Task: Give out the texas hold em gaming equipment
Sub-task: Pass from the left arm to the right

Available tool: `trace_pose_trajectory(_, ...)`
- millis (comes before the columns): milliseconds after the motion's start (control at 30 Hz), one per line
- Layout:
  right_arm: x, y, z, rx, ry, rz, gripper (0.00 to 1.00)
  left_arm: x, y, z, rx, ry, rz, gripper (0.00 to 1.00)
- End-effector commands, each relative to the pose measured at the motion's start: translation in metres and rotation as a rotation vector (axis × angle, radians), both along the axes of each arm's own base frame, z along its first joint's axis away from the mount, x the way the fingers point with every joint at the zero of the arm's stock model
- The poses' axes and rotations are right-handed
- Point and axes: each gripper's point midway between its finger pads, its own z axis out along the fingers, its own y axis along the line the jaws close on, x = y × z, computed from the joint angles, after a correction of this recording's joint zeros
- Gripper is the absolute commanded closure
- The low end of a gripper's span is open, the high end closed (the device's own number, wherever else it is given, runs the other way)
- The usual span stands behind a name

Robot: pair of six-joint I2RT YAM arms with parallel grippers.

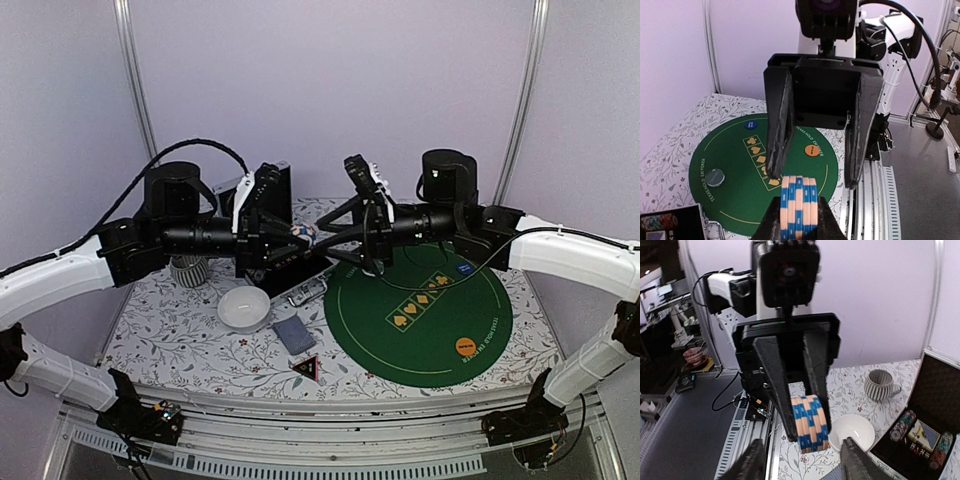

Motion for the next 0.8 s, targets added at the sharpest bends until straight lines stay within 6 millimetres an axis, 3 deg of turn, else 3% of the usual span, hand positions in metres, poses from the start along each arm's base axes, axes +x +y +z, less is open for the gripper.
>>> trace_pose_trajectory(0,0.032,-0.032,-0.006,-0.021,0.040,-0.221,0.30,0.022,-0.006,-0.011,-0.037,0.181,0.096,1.00)
trace_pose_trajectory(100,0.051,-0.051,-0.009,-0.031,-0.039,-0.404,0.15,0.051,-0.001,-0.025,0.001,0.357,0.218,1.00)
trace_pose_trajectory(200,0.061,-0.052,-0.005,-0.062,-0.315,-0.488,0.07,0.071,0.007,-0.019,-0.017,0.490,0.272,1.00)
trace_pose_trajectory(333,0.068,-0.029,0.008,-0.037,-0.685,-0.465,0.04,0.072,0.005,0.004,-0.107,0.526,0.254,1.00)
trace_pose_trajectory(400,0.061,-0.012,0.006,-0.001,-0.829,-0.385,0.03,0.073,0.004,0.007,-0.130,0.552,0.254,1.00)
trace_pose_trajectory(500,0.069,0.005,0.003,0.008,-0.969,-0.378,0.01,0.074,0.003,0.005,-0.144,0.584,0.258,1.00)
trace_pose_trajectory(600,0.082,0.018,0.005,-0.006,-0.982,-0.389,0.06,0.072,0.004,0.004,-0.145,0.588,0.253,1.00)
trace_pose_trajectory(667,0.081,0.024,-0.004,-0.014,-0.984,-0.356,0.11,0.072,0.005,0.005,-0.144,0.582,0.258,1.00)
trace_pose_trajectory(700,0.080,0.026,0.006,0.010,-1.000,-0.353,0.15,0.072,0.005,0.004,-0.142,0.579,0.260,1.00)
trace_pose_trajectory(767,0.079,0.028,0.009,0.021,-0.997,-0.341,0.23,0.073,0.005,0.003,-0.140,0.577,0.262,1.00)
